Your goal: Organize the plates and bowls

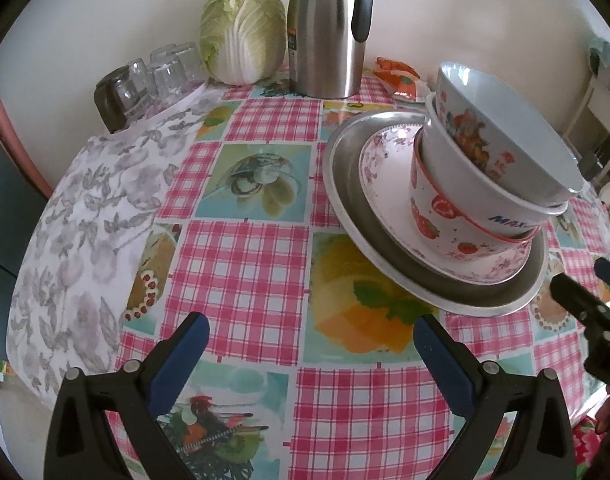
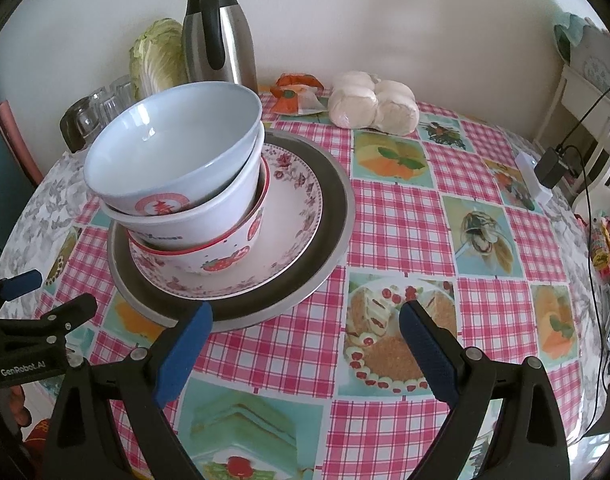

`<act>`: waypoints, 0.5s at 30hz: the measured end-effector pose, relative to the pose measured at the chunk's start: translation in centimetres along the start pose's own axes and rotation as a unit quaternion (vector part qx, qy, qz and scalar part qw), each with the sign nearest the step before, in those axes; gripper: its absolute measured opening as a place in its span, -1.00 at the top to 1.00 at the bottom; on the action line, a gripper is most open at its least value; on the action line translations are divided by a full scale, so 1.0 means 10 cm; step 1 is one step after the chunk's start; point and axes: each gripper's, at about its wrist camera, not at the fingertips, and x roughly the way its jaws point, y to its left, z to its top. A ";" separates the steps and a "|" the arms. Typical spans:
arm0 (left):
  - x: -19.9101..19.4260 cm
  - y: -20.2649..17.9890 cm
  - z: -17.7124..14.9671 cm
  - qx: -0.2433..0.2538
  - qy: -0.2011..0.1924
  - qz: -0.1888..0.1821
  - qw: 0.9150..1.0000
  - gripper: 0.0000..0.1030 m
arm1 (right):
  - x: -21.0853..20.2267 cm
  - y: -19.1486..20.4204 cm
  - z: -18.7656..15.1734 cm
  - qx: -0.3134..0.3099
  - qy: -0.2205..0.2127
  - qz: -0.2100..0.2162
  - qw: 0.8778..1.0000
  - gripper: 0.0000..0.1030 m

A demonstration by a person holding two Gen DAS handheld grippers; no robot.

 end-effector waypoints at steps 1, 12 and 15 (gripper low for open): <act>-0.01 0.00 0.00 0.000 -0.002 -0.002 1.000 -1.00 | 0.00 0.01 0.00 -0.001 0.000 -0.001 1.000 -0.84; -0.04 -0.09 0.02 0.017 -0.009 0.002 1.000 -1.00 | 0.03 0.02 -0.01 -0.006 0.008 -0.006 1.000 -0.84; -0.05 -0.08 0.02 0.014 -0.011 -0.001 1.000 -1.00 | 0.03 0.02 -0.01 -0.007 0.008 -0.006 1.000 -0.84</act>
